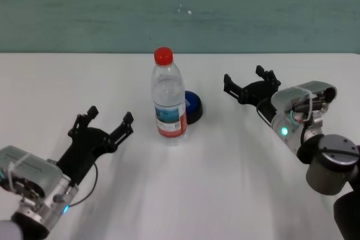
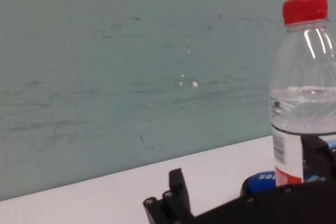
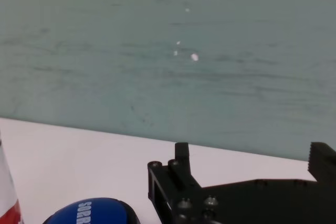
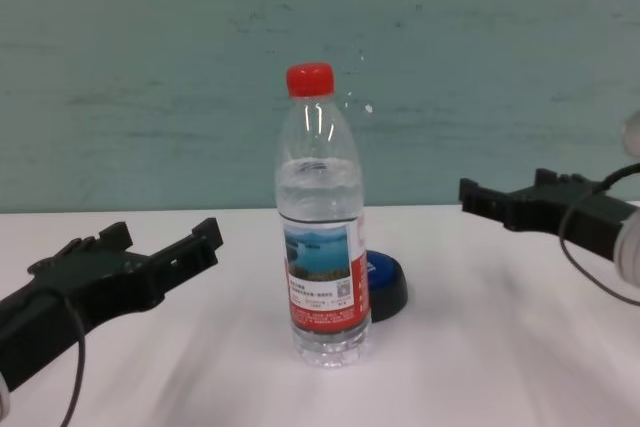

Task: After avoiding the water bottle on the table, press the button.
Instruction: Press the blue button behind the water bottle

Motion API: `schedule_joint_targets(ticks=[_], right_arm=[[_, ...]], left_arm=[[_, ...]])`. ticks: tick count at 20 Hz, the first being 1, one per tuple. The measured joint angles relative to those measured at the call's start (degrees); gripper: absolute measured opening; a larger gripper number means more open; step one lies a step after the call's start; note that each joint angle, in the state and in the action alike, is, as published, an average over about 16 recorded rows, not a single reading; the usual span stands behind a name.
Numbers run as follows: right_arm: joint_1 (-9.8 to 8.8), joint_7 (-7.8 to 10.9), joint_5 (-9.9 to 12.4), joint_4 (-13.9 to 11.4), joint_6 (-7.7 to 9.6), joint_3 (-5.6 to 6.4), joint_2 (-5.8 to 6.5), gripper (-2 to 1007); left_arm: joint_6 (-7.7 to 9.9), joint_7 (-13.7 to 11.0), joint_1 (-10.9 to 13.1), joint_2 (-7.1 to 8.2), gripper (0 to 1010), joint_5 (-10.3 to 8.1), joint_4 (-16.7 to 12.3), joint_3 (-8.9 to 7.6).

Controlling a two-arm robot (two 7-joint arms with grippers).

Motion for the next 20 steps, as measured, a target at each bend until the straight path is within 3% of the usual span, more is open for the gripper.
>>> schedule_joint_targets(ticks=[20], right_arm=[[10.3, 3.62, 0.9, 14.56, -3.01, -3.97, -1.71, 1004]], left_arm=[[0.0, 0.0, 0.0, 0.0, 1010, -0.01, 0.0, 0.0]])
